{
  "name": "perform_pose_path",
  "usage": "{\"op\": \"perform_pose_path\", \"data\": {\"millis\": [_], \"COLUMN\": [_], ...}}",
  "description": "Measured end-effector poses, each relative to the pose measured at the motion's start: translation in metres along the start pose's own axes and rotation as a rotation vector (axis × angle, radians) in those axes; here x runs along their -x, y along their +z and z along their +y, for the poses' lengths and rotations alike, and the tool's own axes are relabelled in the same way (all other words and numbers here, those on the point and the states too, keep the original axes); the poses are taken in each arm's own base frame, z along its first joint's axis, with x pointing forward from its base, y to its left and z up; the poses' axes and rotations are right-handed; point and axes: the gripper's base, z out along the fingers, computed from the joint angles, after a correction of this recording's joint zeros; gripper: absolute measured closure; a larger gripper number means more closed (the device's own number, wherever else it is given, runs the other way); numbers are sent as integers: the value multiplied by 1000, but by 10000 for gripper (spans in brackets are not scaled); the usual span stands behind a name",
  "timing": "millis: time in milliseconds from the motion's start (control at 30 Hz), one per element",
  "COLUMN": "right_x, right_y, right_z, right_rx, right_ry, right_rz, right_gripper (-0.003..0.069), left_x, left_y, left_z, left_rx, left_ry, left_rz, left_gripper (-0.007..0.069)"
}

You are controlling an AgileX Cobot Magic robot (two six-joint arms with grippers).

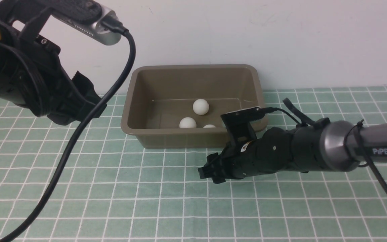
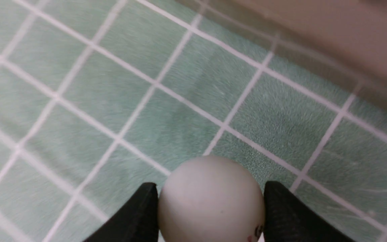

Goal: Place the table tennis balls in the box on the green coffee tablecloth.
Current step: 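Reach for and grasp a ping pong ball on the table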

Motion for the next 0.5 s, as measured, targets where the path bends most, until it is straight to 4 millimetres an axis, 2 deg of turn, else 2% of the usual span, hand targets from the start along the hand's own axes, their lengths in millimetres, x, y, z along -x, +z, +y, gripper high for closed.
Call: {"op": "perform_pose_path", "data": {"millis": [167,233,333,433,500], "right_x": [13,21,29,34,38], "right_y": [-42,-70,-97,-108,-112], "right_z": [6,9,12,9,-1], "right_rx": [14,19,17,7,-17], "right_ry": [-84,-114,-132,-124,-93], "right_rz": [-14,-48,-109,-157,-196], "right_gripper": [299,299,299,299,299], "left_x": [0,0,0,0,0], "left_y": [0,0,0,0,0], "left_z": [0,0,0,0,0], "left_rx": [0,0,0,0,-2], "left_ry": [0,0,0,0,-1], "left_rz": [0,0,0,0,-1], "left_gripper": [230,230,230,230,230]}}
